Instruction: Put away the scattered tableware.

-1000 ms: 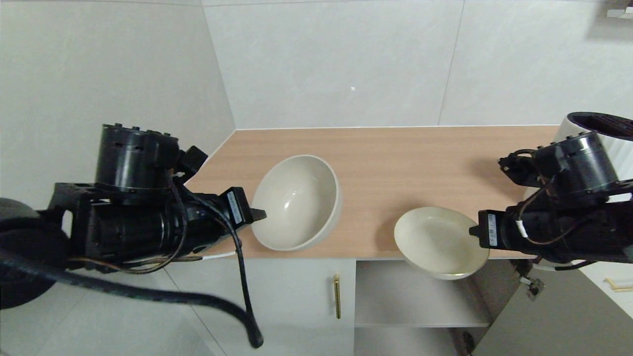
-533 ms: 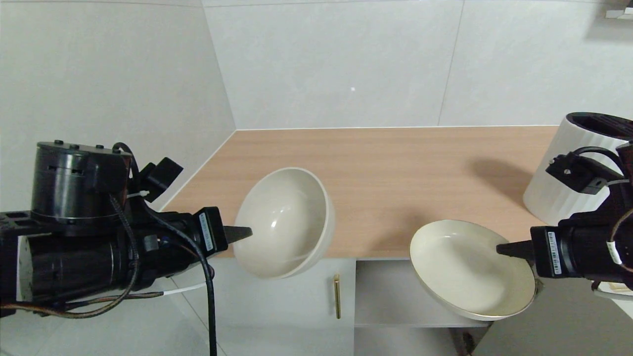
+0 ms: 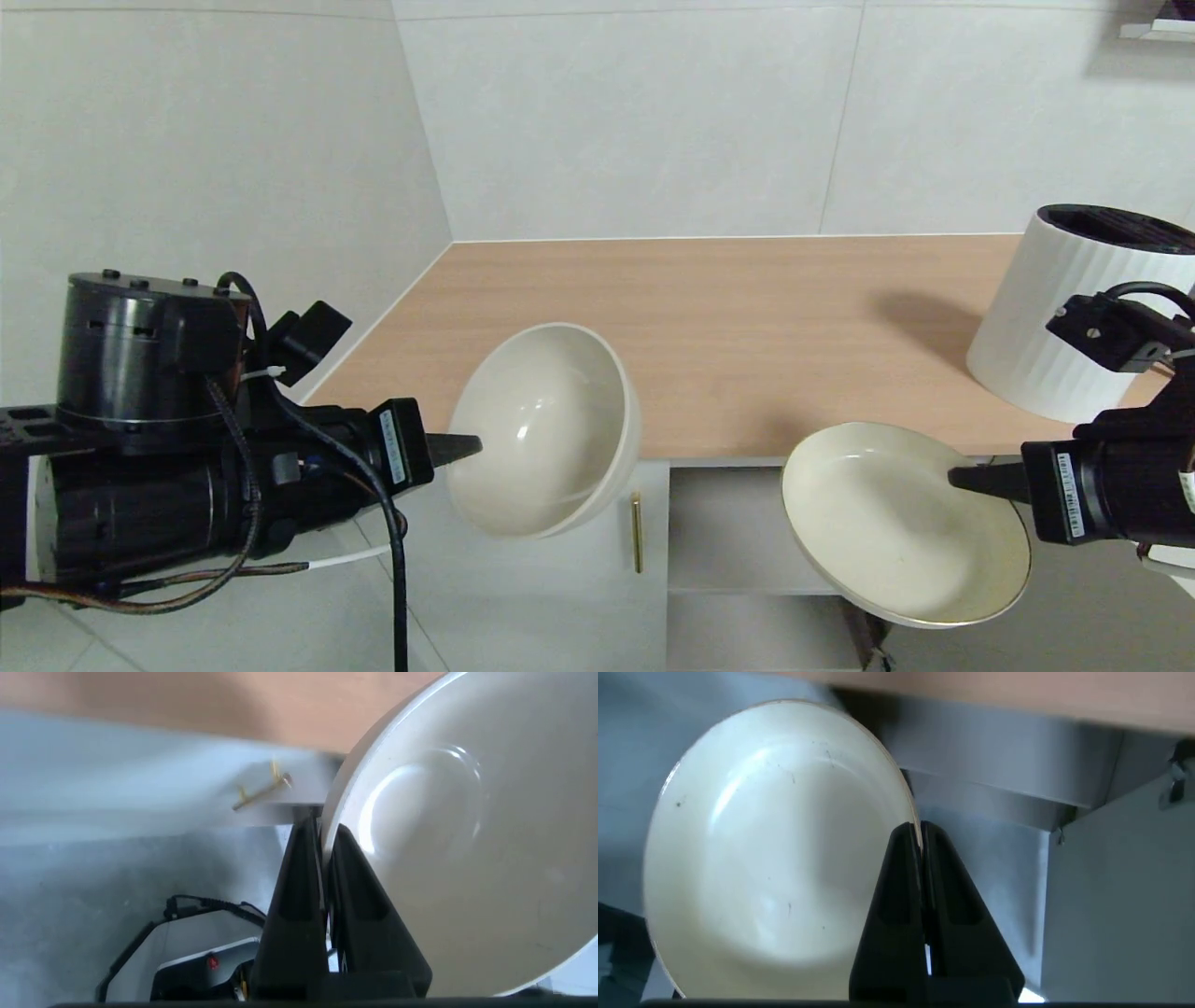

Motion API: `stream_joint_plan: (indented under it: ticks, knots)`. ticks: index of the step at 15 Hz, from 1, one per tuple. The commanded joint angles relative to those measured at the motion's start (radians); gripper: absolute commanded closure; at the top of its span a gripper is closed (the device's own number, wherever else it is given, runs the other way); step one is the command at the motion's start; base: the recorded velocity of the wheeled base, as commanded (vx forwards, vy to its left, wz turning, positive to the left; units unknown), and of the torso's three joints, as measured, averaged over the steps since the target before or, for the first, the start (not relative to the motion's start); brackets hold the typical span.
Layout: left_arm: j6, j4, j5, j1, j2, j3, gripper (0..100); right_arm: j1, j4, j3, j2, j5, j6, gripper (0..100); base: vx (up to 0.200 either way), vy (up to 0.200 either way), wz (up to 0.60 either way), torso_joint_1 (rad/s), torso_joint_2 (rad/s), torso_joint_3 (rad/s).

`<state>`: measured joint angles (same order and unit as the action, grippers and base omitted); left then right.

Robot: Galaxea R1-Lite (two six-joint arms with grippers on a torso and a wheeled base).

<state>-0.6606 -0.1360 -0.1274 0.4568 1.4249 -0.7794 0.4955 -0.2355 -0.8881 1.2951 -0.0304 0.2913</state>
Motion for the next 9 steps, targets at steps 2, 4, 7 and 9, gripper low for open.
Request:
stream_joint_plan:
  ticks: [2,4,7,9]
  knots:
    - [-0.001,-0.002,0.002,0.0,0.014,0.002,100,0.0,0.002,-0.002,0.021,-0.002,0.0,100,0.0,0.0,0.0,0.0,0.0,0.0]
    - [-0.001,-0.002,0.002,0.0,0.014,0.002,100,-0.002,0.007,-0.002,0.033,-0.003,0.002,100,0.0,0.0,0.0,0.0,0.0,0.0]
    - [-0.001,-0.002,0.0,0.0,0.023,0.002,100,-0.008,0.022,0.006,0.05,-0.005,0.002,100,0.0,0.0,0.0,0.0,0.0,0.0]
    - [-0.001,-0.002,0.0,0.0,0.028,0.002,100,-0.008,0.042,0.017,0.059,-0.005,0.0,100,0.0,0.0,0.0,0.0,0.0,0.0]
